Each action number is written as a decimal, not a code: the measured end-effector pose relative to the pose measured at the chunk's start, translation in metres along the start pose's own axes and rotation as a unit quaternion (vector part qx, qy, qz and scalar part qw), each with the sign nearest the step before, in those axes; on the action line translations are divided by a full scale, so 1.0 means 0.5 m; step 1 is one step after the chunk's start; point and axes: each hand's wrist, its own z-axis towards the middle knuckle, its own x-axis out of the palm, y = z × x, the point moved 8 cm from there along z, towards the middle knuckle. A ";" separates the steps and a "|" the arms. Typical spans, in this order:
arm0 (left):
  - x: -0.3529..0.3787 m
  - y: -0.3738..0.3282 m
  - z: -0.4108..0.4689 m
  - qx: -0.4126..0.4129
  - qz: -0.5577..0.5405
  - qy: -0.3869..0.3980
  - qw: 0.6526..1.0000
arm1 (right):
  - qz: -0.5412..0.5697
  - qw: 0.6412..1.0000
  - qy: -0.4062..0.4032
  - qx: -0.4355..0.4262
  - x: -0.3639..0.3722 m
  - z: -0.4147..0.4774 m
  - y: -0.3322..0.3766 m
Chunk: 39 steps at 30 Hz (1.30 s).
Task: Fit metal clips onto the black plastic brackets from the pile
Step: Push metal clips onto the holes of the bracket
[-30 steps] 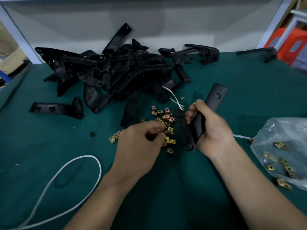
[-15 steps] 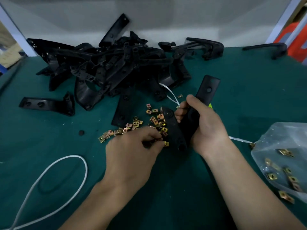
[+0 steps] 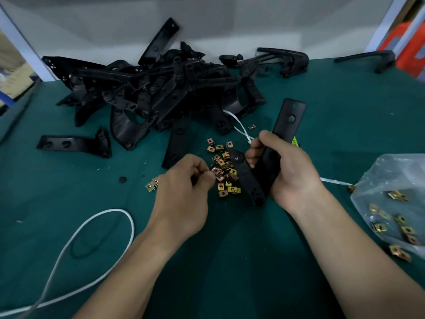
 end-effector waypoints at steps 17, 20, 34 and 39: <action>0.013 -0.043 -0.011 0.063 -0.066 0.033 0.995 | -0.232 0.967 0.104 -0.019 0.039 -0.035 -0.031; 0.005 -0.043 -0.006 0.044 -0.116 0.031 0.992 | -0.230 0.966 0.115 -0.013 0.044 -0.034 -0.037; 0.005 0.003 0.000 -0.074 -0.271 0.023 0.960 | -0.257 0.962 0.063 -0.064 0.036 -0.041 -0.010; -0.005 -0.006 0.004 -0.044 -0.248 0.016 0.968 | -0.214 0.976 0.000 -0.035 0.006 -0.030 -0.004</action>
